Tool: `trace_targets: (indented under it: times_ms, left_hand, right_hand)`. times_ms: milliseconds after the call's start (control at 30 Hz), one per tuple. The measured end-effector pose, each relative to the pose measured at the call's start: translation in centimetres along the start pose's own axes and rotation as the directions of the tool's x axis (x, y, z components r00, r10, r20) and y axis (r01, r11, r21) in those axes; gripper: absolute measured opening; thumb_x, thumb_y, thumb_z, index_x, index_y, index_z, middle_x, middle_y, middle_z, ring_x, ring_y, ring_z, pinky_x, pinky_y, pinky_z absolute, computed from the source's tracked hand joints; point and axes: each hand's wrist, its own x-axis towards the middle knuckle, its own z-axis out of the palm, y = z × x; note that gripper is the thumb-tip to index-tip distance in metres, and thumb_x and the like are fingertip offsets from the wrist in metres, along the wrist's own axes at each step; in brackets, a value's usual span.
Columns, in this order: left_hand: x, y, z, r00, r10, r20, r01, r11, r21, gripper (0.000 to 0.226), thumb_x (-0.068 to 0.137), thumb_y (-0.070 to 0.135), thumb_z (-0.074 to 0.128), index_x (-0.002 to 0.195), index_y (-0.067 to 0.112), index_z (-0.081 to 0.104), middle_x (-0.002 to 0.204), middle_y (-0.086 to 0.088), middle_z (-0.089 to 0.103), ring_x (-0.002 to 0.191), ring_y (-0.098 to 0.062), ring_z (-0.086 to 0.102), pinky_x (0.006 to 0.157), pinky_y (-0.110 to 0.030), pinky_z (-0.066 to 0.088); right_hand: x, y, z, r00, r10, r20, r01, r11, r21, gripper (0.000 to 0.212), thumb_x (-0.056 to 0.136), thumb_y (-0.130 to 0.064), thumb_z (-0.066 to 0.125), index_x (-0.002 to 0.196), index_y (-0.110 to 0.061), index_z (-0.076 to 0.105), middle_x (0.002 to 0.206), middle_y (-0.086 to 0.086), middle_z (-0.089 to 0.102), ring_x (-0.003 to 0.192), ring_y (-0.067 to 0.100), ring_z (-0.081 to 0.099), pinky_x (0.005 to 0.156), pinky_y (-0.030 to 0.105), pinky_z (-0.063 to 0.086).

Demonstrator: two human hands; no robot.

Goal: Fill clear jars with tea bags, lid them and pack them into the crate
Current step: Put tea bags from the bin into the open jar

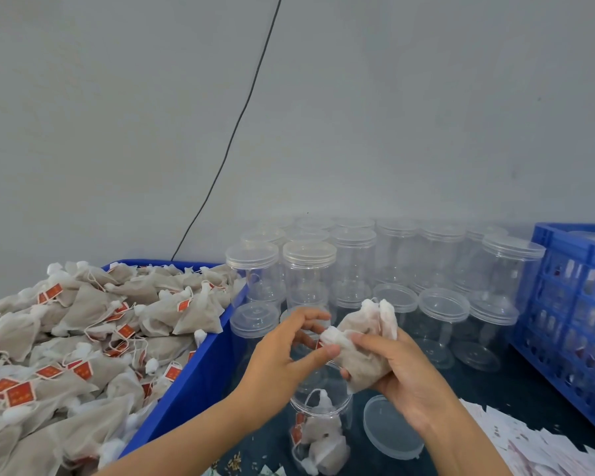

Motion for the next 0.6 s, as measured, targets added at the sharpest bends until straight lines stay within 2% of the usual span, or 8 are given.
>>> trace_targets:
  times_ms: [133, 267, 400, 500, 600]
  left_hand:
    - [-0.1, 0.0, 0.1, 0.999, 0.044, -0.028, -0.043, 0.998, 0.036, 0.019, 0.079, 0.035, 0.074, 0.094, 0.031, 0.064, 0.087, 0.017, 0.067, 0.08, -0.003, 0.061, 0.074, -0.017, 0.049]
    - [0.0, 0.3, -0.1, 0.99, 0.045, -0.135, -0.05, 0.998, -0.039, 0.01, 0.086, 0.017, 0.07, 0.089, 0.025, 0.065, 0.085, 0.01, 0.069, 0.081, -0.012, 0.066, 0.076, -0.03, 0.056]
    - [0.1, 0.3, -0.5, 0.972, 0.056, -0.227, -0.063, 0.998, -0.024, 0.01, 0.088, 0.014, 0.066, 0.09, 0.023, 0.063, 0.085, 0.013, 0.066, 0.079, -0.009, 0.063, 0.07, -0.025, 0.054]
    - [0.2, -0.2, -0.9, 0.985, 0.07, -0.155, -0.059, 0.995, 0.075, 0.008, 0.088, 0.019, 0.067, 0.093, 0.024, 0.064, 0.087, 0.017, 0.065, 0.084, -0.002, 0.061, 0.072, -0.017, 0.05]
    - [0.4, -0.6, -1.3, 0.996, 0.077, 0.052, -0.091, 0.929, 0.36, 0.01, 0.088, 0.035, 0.065, 0.097, 0.03, 0.067, 0.088, 0.023, 0.063, 0.084, 0.006, 0.058, 0.074, -0.01, 0.043]
  right_hand:
    - [0.0, 0.7, 0.6, 1.0, 0.013, 0.028, -0.013, 1.0, -0.029, 0.031, 0.086, 0.004, 0.062, 0.115, -0.003, 0.056, 0.099, 0.021, 0.071, 0.077, 0.03, 0.071, 0.054, 0.036, 0.056]
    - [0.2, 0.9, 0.6, 1.0, -0.006, -0.013, 0.006, 0.998, -0.06, 0.025, 0.09, -0.01, 0.059, 0.114, -0.006, 0.058, 0.099, 0.018, 0.071, 0.078, 0.026, 0.071, 0.056, 0.036, 0.057]
    - [0.3, 0.3, -0.5, 0.987, -0.095, -0.129, 0.078, 0.989, -0.126, 0.022, 0.093, -0.014, 0.056, 0.114, -0.01, 0.059, 0.106, 0.015, 0.068, 0.08, 0.024, 0.072, 0.055, 0.037, 0.058]
    - [0.3, -0.3, -1.5, 0.971, -0.126, -0.202, 0.09, 0.979, -0.182, 0.029, 0.094, -0.014, 0.056, 0.123, -0.013, 0.056, 0.112, 0.015, 0.064, 0.086, 0.026, 0.069, 0.053, 0.036, 0.058]
    - [0.2, -0.6, -2.0, 0.97, -0.135, -0.2, 0.093, 0.974, -0.205, 0.029, 0.094, -0.019, 0.057, 0.123, -0.015, 0.056, 0.107, 0.014, 0.066, 0.078, 0.024, 0.072, 0.049, 0.032, 0.056]
